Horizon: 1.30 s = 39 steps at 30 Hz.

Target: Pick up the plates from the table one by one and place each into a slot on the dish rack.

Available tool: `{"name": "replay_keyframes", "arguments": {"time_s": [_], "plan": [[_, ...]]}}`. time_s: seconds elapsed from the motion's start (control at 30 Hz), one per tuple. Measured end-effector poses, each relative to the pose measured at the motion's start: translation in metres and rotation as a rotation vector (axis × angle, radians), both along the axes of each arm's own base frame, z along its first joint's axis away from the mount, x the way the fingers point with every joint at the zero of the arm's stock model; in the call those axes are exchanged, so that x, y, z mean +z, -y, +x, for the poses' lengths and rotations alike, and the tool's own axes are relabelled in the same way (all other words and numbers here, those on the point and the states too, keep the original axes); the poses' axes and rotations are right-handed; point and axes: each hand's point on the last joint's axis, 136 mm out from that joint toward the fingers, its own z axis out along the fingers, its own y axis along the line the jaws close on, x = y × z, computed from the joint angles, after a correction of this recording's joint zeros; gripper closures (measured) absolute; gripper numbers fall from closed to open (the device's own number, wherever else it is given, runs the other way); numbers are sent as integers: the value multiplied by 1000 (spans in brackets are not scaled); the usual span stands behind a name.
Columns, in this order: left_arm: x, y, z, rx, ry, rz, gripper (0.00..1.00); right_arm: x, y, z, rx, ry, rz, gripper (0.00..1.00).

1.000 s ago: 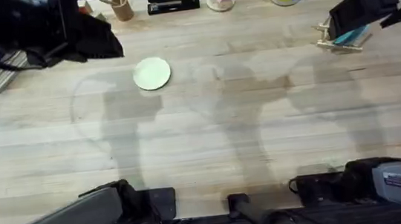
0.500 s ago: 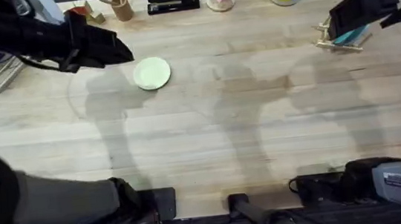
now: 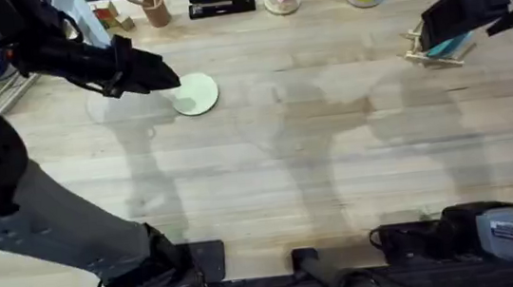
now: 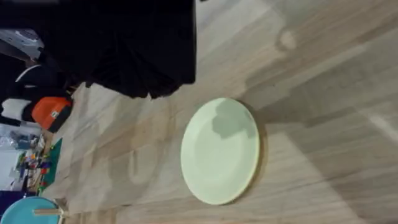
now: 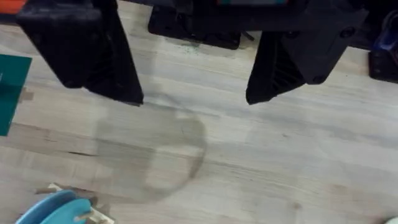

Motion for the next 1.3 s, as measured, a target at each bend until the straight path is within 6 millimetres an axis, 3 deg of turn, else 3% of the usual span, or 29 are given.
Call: {"name": "replay_keyframes", "arguments": {"time_s": [0.47,1.1,1.3], "plan": [[-29,-5,12,17,-34,-10,961,0,0,0,0,0,0,7],[-31,-18,17,54,-19,-5,960,0,0,0,0,0,0,7],[-62,-21,25,54,-41,-13,960,0,0,0,0,0,0,8]]}}
